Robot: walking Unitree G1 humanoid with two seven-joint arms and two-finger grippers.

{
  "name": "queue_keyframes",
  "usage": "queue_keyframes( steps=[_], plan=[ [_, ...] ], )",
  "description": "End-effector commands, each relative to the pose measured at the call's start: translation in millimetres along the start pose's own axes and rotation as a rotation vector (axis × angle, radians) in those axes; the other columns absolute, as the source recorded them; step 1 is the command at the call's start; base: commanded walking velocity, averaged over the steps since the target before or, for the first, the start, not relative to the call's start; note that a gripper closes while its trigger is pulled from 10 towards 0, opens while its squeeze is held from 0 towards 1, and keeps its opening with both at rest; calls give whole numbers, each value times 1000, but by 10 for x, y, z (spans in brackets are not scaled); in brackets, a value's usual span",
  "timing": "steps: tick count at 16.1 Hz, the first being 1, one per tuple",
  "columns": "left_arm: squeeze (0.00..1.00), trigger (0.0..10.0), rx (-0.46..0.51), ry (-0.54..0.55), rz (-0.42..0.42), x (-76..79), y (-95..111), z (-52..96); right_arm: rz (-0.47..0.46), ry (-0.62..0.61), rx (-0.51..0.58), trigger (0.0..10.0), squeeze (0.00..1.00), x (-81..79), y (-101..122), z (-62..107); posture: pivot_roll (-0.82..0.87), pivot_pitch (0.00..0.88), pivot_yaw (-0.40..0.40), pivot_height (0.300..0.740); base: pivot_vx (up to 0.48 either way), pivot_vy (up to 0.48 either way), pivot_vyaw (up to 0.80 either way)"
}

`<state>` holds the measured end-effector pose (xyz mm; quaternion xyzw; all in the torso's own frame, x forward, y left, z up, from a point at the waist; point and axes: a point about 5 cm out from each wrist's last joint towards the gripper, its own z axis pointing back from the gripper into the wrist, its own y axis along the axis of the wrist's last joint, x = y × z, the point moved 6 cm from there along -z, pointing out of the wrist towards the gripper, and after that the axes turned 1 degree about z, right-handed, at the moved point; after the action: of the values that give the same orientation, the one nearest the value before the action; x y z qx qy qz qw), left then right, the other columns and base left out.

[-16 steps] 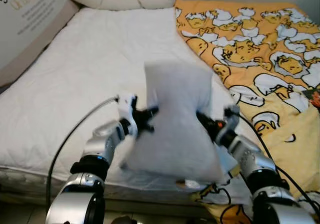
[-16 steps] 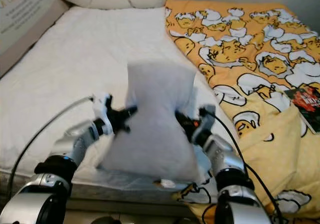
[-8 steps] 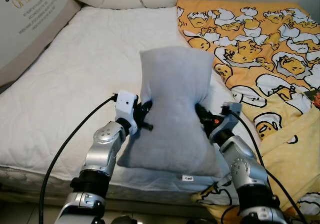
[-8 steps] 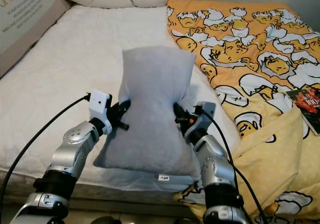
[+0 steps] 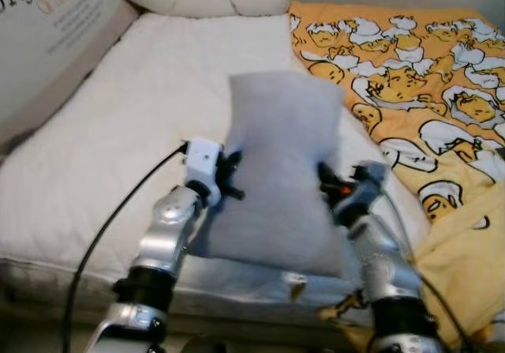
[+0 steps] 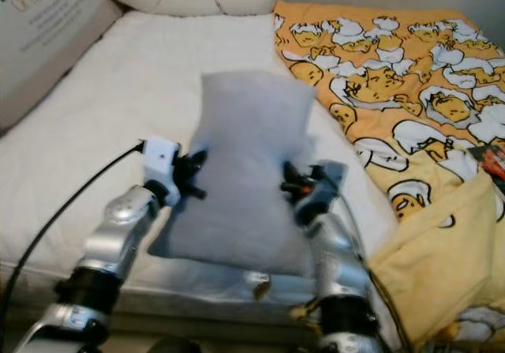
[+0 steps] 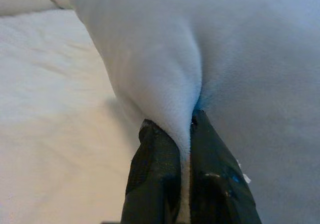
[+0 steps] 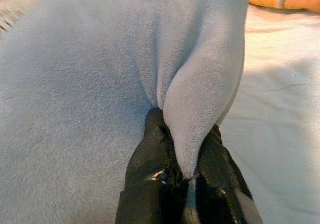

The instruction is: Clean up the room

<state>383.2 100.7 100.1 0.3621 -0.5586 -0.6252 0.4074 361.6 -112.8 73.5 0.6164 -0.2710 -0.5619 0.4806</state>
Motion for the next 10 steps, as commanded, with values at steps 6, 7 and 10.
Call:
queue_keyframes(
  steps=[6,7,10],
  plan=[
    [0,10000,60,-3,-20,24,248,-95,14,-48,58,10000,0,77,177,3,-23,0,31,740,0,443,-367],
    [0,10000,57,-4,-25,15,249,-97,9,-50,58,10000,0,73,178,-2,-22,0,32,740,0,458,0],
    [0,10000,55,0,-32,-10,253,-99,8,-52,62,10000,0,66,180,-10,-22,0,36,740,0,461,0]
  ],
)
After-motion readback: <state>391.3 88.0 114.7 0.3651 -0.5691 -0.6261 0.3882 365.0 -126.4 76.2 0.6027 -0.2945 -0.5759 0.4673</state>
